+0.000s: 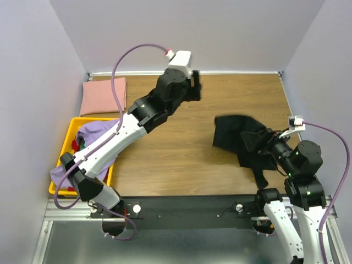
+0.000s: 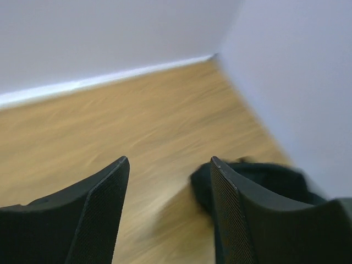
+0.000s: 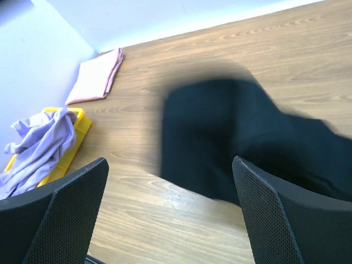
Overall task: Fold and stack the t-shirts
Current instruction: Move the tshirt to the center of the board, then flatten the tshirt out
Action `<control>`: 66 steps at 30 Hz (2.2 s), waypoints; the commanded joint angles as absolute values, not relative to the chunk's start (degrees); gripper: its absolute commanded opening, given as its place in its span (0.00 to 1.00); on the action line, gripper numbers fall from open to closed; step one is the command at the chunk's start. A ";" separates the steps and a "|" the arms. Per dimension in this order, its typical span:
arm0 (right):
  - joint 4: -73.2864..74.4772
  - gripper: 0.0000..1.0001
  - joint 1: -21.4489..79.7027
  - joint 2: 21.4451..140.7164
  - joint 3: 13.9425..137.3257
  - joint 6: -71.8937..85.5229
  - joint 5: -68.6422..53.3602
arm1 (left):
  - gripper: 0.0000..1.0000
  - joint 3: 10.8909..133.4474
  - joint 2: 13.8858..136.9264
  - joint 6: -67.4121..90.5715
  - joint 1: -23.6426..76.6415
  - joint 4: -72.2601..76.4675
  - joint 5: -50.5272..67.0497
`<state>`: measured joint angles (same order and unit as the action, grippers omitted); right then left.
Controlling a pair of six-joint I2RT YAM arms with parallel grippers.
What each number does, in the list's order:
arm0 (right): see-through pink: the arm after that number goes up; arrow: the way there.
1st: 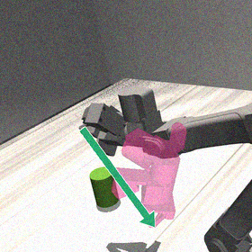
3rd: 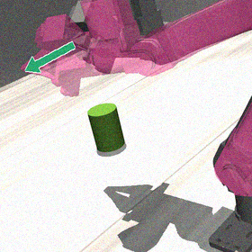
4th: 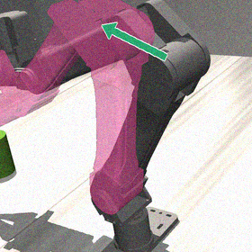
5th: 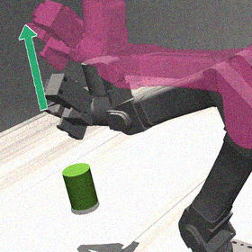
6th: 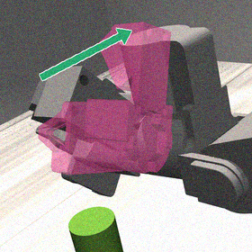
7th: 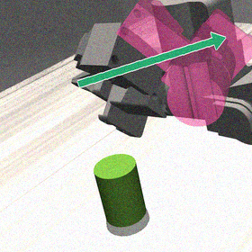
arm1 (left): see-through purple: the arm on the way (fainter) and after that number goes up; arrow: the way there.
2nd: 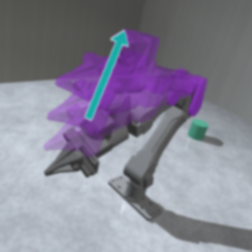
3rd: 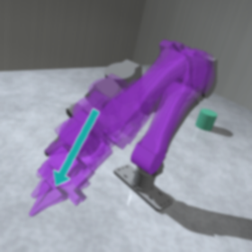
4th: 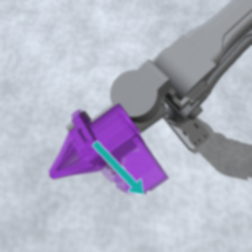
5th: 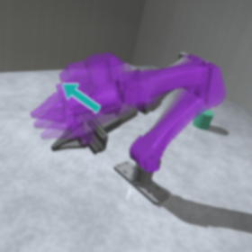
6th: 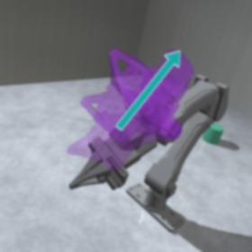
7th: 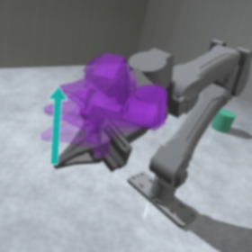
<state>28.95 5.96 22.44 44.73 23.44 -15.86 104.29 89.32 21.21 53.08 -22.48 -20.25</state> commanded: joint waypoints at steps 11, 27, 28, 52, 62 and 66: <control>31.20 1.00 6.33 21.97 42.19 22.94 -17.75 | 0.80 56.81 71.90 36.30 32.79 -31.21 -30.59; 31.55 1.00 6.24 21.44 41.84 23.03 -16.17 | 0.80 44.65 64.34 28.04 -5.43 -22.77 -22.68; 31.47 1.00 6.24 21.53 41.66 23.03 -16.17 | 0.80 44.65 64.34 27.25 -7.02 -22.59 -22.41; 34.89 1.00 6.33 37.42 43.42 27.77 -12.22 | 0.94 56.41 51.69 26.28 -14.51 -27.68 -18.18; 35.68 1.00 6.33 54.57 39.03 33.48 -7.31 | 0.95 63.91 47.73 22.24 -2.22 -27.08 -2.92; 35.16 0.93 6.33 58.53 37.97 36.56 -1.60 | 0.95 57.42 46.32 22.32 2.26 -20.42 8.24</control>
